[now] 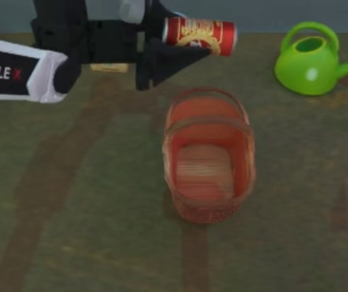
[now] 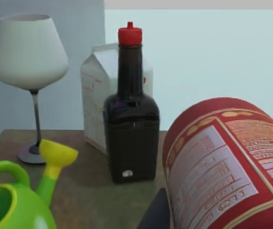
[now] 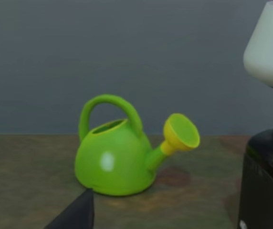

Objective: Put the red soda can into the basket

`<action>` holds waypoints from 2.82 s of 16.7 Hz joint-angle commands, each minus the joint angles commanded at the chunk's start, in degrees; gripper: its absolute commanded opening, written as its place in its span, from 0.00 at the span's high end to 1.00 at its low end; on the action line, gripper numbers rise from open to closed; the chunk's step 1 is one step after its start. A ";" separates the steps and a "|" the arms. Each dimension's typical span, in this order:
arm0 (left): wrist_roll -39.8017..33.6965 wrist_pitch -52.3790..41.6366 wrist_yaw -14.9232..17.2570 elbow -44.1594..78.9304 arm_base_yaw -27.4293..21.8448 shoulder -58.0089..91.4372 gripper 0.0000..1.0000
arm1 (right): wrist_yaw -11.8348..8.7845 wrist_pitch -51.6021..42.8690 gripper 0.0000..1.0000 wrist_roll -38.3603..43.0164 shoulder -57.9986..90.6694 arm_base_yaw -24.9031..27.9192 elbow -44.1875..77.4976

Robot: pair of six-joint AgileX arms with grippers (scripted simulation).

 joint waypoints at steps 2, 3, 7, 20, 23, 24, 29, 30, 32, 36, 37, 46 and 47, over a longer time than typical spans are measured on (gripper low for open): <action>-0.07 3.31 0.08 -0.58 0.23 2.75 1.00 | 0.00 0.00 0.00 0.00 0.00 0.00 0.00; -0.12 5.66 0.08 -1.01 0.41 4.50 1.00 | 0.00 0.00 0.00 0.00 0.00 0.00 0.00; -0.36 15.30 0.11 -3.00 0.99 11.45 1.00 | 0.00 0.00 0.00 0.00 0.00 0.00 0.00; -0.41 17.45 0.05 -3.64 1.17 13.28 0.47 | 0.00 0.00 0.00 0.00 0.00 0.00 0.00; -0.41 17.45 0.05 -3.64 1.17 13.28 0.25 | 0.00 0.00 0.00 0.00 0.00 0.00 0.00; -0.41 17.45 0.05 -3.64 1.17 13.28 0.17 | 0.00 0.00 0.00 0.00 0.00 0.00 0.00; -0.41 17.45 0.05 -3.64 1.17 13.28 0.00 | 0.00 0.00 0.00 0.00 0.00 0.00 0.00; -0.41 17.45 0.05 -3.64 1.17 13.28 0.00 | 0.00 0.00 0.00 0.00 0.00 0.00 0.00; -0.41 17.45 0.05 -3.64 1.17 13.28 0.00 | 0.00 0.00 0.00 0.00 0.00 0.00 0.00; -0.39 17.43 0.01 -3.62 0.94 13.24 0.00 | 0.00 0.00 0.00 0.00 0.00 0.00 0.00; -0.51 17.13 -0.30 -3.92 0.98 12.72 0.00 | -0.04 -0.50 0.00 -0.34 0.56 0.25 0.56; -4.36 2.23 -17.53 -19.25 5.74 -16.59 0.00 | -0.12 -23.70 0.00 -15.68 32.01 10.18 31.75; -4.78 -0.47 -20.62 -22.18 6.60 -22.04 0.00 | -0.10 -27.73 0.00 -18.30 38.20 11.82 37.84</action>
